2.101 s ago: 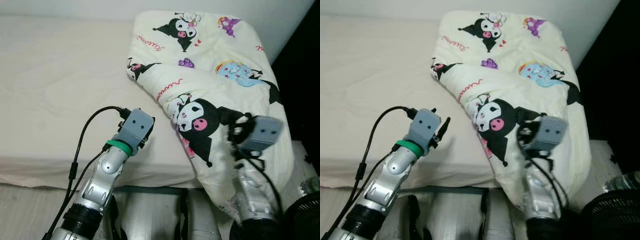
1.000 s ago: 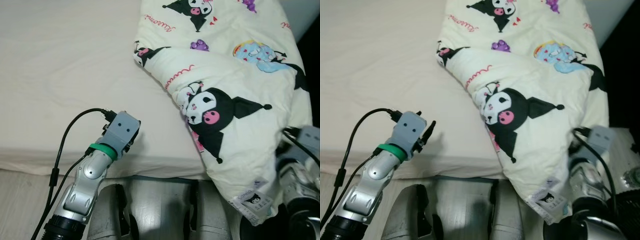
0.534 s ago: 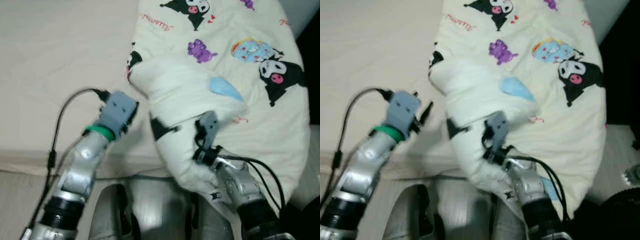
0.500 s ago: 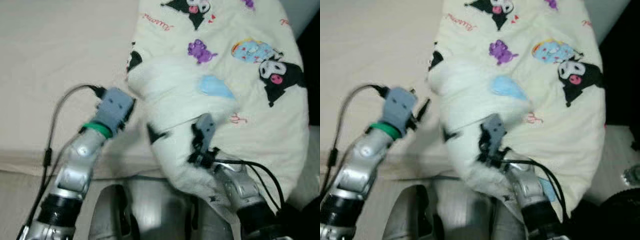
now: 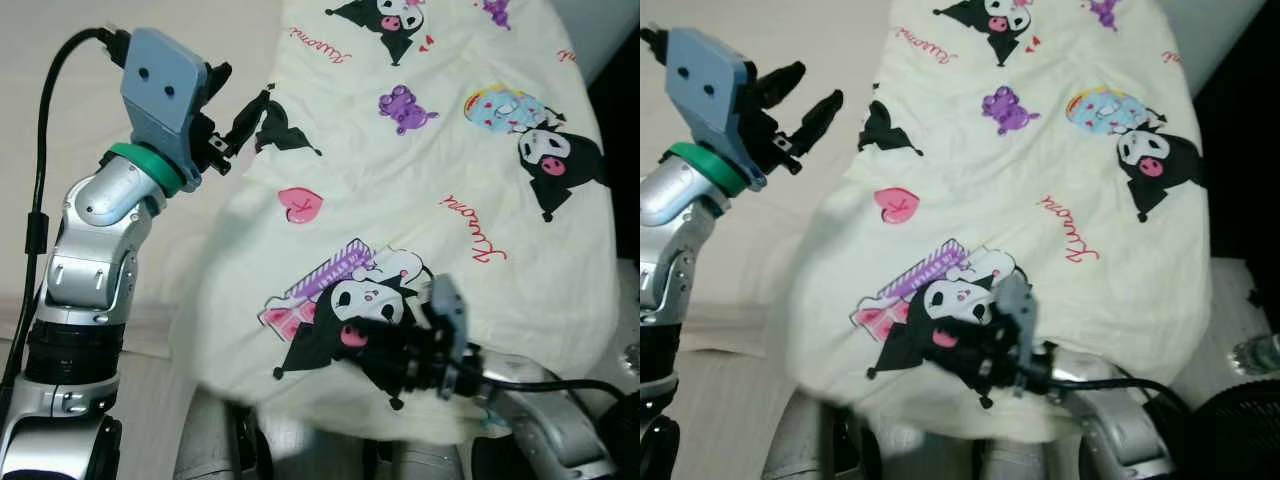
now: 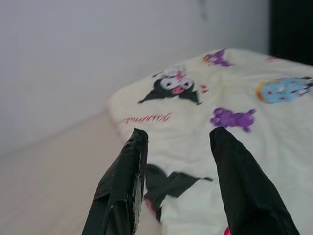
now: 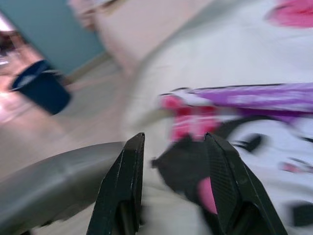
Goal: Clean up the room
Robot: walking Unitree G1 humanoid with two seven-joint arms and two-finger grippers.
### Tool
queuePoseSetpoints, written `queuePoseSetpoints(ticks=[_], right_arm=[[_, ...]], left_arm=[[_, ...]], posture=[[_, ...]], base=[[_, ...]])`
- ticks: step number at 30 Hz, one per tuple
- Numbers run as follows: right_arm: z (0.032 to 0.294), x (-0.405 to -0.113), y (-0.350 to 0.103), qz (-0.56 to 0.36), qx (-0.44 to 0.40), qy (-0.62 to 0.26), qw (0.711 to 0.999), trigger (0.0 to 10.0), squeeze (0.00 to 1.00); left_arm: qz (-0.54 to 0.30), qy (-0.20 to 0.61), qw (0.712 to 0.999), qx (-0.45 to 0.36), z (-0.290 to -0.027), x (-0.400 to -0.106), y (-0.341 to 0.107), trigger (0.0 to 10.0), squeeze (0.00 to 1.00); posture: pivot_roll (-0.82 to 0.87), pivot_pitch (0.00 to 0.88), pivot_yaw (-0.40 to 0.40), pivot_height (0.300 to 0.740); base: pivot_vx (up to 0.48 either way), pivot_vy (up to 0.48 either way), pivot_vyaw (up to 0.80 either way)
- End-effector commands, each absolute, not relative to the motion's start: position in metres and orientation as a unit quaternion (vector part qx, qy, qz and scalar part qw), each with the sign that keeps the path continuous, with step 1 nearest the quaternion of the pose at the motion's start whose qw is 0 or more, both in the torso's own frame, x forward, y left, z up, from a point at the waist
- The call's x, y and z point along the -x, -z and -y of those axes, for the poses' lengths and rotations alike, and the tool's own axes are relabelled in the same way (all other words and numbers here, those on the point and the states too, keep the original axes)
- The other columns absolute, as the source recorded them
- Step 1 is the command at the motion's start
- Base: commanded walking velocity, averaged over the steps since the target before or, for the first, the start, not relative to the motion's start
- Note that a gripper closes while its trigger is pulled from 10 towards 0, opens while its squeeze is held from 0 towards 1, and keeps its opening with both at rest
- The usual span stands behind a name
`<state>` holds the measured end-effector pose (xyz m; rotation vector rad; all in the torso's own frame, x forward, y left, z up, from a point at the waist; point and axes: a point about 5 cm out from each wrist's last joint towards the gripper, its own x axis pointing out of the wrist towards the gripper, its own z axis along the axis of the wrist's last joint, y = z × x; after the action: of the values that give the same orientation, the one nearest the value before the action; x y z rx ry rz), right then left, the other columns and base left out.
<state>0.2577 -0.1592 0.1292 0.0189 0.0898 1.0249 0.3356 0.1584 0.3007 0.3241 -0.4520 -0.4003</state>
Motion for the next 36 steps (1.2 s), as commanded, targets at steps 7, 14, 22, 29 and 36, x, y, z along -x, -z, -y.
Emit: queuePoseSetpoints(ticks=[7, 14, 22, 29, 36], right_arm=[[0.204, -0.294, -0.118, -0.003, -0.063, -0.224, 0.973, 10.0, 0.0], [0.215, -0.307, -0.064, -0.109, -0.16, -0.091, 0.977, 10.0, 0.0], [0.291, -0.229, 0.012, -0.296, -0.126, 0.244, 0.915, 10.0, 0.0], [0.343, -0.19, 0.003, -0.28, -0.037, 0.396, 0.874, 10.0, 0.0], [0.37, -0.212, -0.038, -0.201, 0.059, 0.423, 0.882, 10.0, 0.0]], left_arm=[[0.104, 0.164, 0.955, -0.226, -0.145, -0.347, -0.215, 10.0, 0.0], [-0.085, 0.163, 0.947, -0.265, -0.147, -0.347, -0.124, 10.0, 0.0], [-0.299, 0.185, 0.913, -0.208, -0.195, -0.301, -0.06, 10.0, 0.0], [-0.337, 0.241, 0.898, -0.148, -0.185, -0.269, -0.055, 10.0, 0.0], [-0.325, 0.28, 0.889, -0.162, -0.169, -0.265, -0.059, 10.0, 0.0]], posture=[[-0.09, 0.194, 0.079, 0.585], [-0.08, 0.188, 0.073, 0.585], [-0.07, 0.208, 0.078, 0.585], [-0.09, 0.214, 0.087, 0.585], [-0.1, 0.204, 0.078, 0.585]], base=[[0.0, 0.0, 0.0], [0.0, 0.0, 0.0], [0.0, 0.0, 0.0], [0.0, 0.0, 0.0], [0.0, 0.0, 0.0]])
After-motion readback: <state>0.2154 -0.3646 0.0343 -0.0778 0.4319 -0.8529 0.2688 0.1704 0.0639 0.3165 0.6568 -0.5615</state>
